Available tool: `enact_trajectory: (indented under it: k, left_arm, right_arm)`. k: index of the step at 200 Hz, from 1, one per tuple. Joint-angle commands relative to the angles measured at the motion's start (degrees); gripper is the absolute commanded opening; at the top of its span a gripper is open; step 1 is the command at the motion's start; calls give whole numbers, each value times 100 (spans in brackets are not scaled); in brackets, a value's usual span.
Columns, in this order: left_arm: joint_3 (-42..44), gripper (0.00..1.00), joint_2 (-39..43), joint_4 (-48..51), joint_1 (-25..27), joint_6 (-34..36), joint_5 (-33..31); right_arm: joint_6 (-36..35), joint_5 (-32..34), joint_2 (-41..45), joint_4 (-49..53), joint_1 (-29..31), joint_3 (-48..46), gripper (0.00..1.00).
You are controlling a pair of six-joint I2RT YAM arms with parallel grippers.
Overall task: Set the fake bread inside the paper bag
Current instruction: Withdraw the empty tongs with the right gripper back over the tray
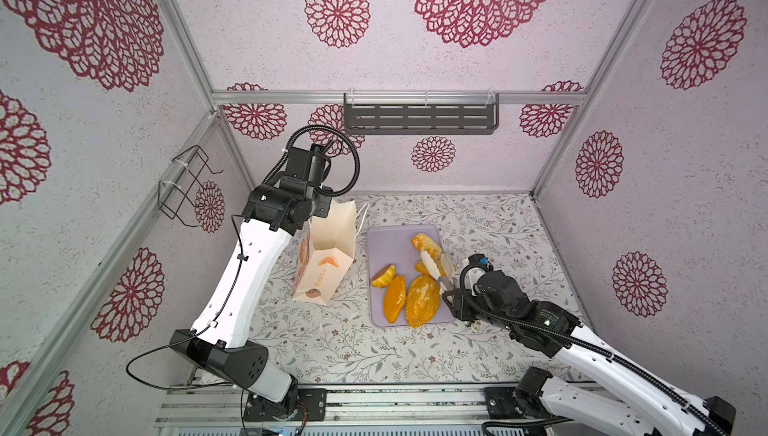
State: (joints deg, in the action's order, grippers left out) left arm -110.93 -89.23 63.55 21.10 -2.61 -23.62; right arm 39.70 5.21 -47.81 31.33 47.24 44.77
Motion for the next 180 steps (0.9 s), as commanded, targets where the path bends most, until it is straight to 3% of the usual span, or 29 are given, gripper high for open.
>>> enact_trajectory:
  k: [1, 180]
  left_arm:
    - [153, 0, 67, -324, 148, -79, 25]
    - [259, 0, 11, -738, 378, -1161, 765]
  right_arm:
    - [235, -16, 287, -12, -31, -23, 48]
    - [574, -305, 510, 650, -49, -368, 56]
